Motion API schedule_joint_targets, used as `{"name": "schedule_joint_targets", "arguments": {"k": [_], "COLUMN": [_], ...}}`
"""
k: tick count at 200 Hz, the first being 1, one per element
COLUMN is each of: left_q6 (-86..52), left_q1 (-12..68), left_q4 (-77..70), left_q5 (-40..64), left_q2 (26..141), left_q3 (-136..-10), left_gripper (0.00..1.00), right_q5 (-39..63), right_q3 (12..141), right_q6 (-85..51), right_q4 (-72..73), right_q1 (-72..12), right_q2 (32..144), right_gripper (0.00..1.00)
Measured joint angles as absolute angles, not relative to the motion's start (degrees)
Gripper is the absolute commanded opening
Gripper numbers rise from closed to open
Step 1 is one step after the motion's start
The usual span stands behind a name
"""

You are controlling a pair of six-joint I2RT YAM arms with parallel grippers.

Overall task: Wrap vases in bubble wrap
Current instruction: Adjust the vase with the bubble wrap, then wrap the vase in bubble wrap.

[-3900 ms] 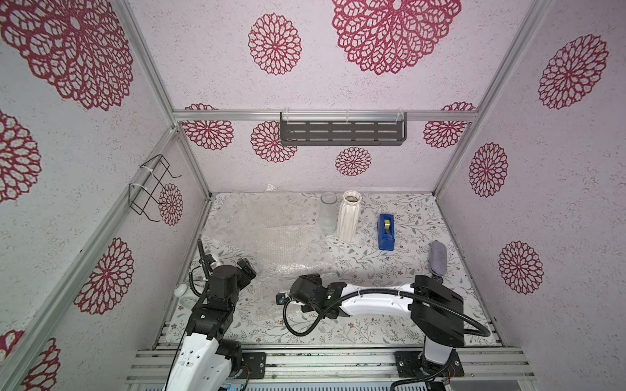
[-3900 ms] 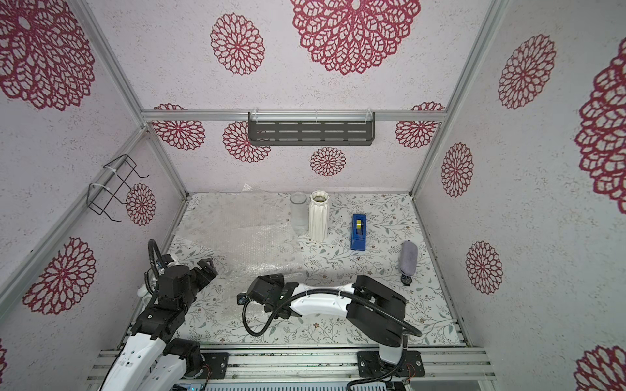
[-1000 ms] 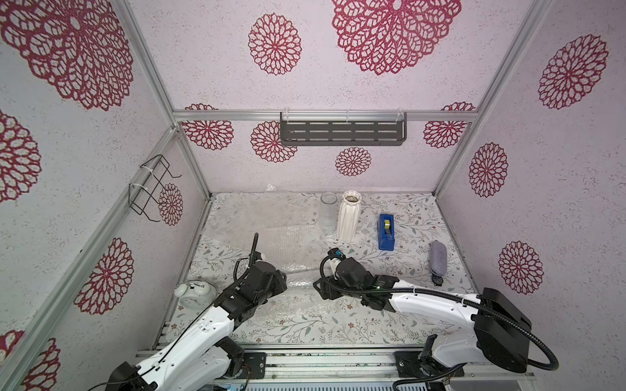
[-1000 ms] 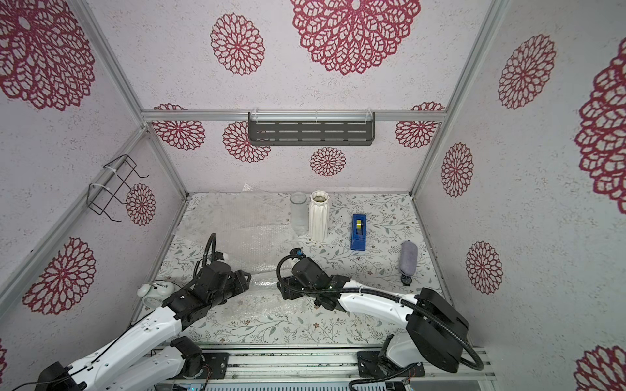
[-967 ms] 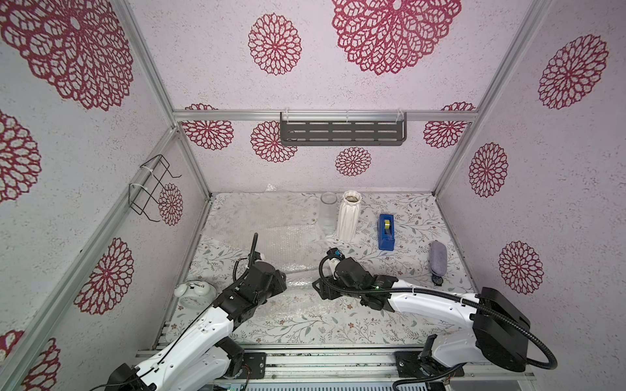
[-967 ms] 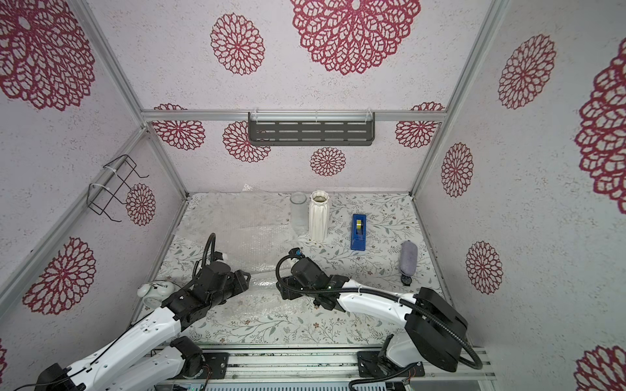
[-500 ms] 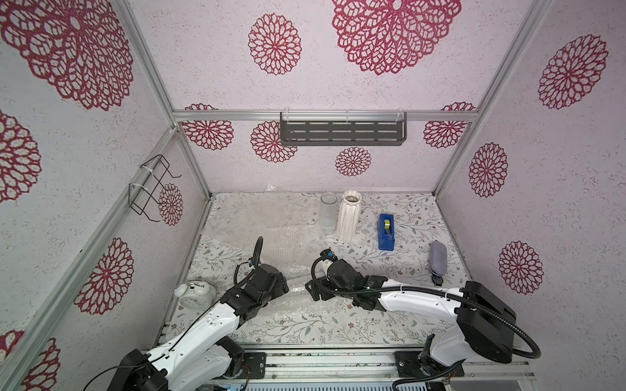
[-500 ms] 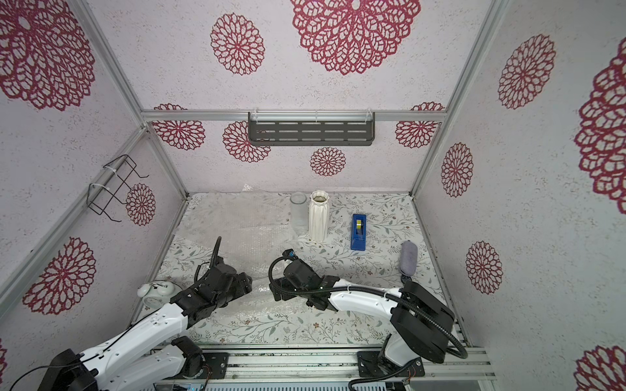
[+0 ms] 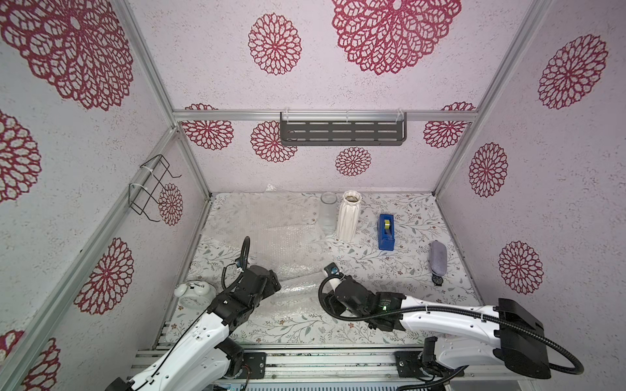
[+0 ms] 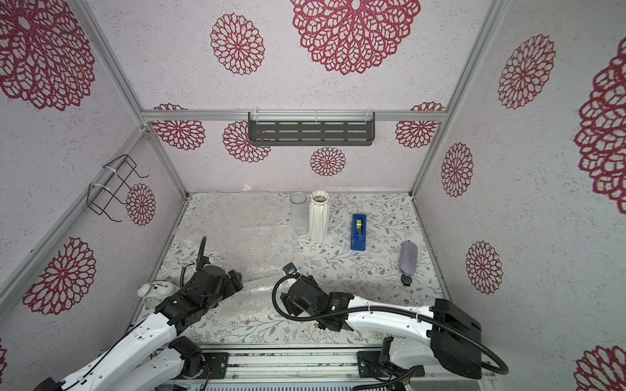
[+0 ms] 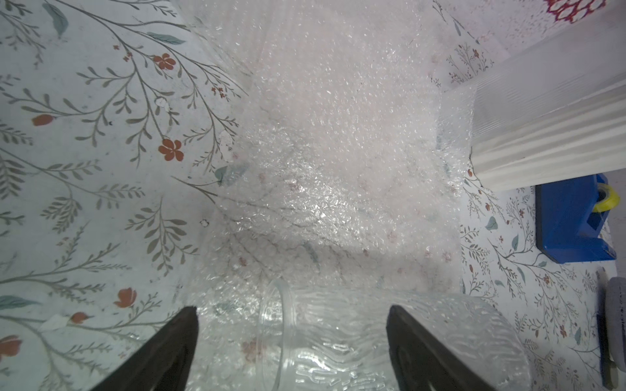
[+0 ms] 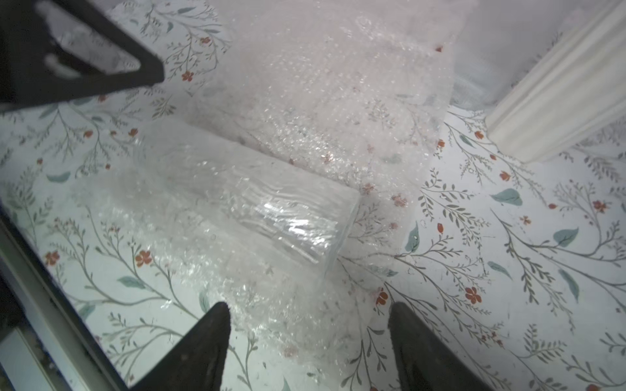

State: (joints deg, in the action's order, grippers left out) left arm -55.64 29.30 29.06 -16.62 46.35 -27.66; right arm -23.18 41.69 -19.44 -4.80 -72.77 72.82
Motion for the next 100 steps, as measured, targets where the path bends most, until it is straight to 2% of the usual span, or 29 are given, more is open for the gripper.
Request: {"name": "schedule_joint_targets", "arguments": {"k": [24, 43, 71, 100], "left_q6": [-54.57, -53.58, -52.99, -52.95], "left_q1": [26.15, 25.08, 24.27, 22.79], "left_q4": [29.04, 29.06, 29.02, 27.24], "left_q5": [-14.09, -12.91, -11.18, -8.86], "left_q2": [46.57, 47.97, 49.45, 49.65], "left_q3": [-27.66, -27.66, -27.7, -27.68], "left_gripper": [0.89, 0.89, 0.89, 0.89], "right_q5": [-24.53, -25.89, -29.5, -32.95], "right_q3": [40.71, 42.39, 48.16, 51.59], "right_q6": [-14.68, -11.53, -8.45, -5.98], "right_q4": [-4.25, -3.66, -3.79, -3.66], "right_q1": [-79.33, -82.65, -85.32, -86.48], "right_q2": [75.37, 81.97, 93.93, 100.25], "right_gripper": [0.71, 0.63, 0.58, 0.57]}}
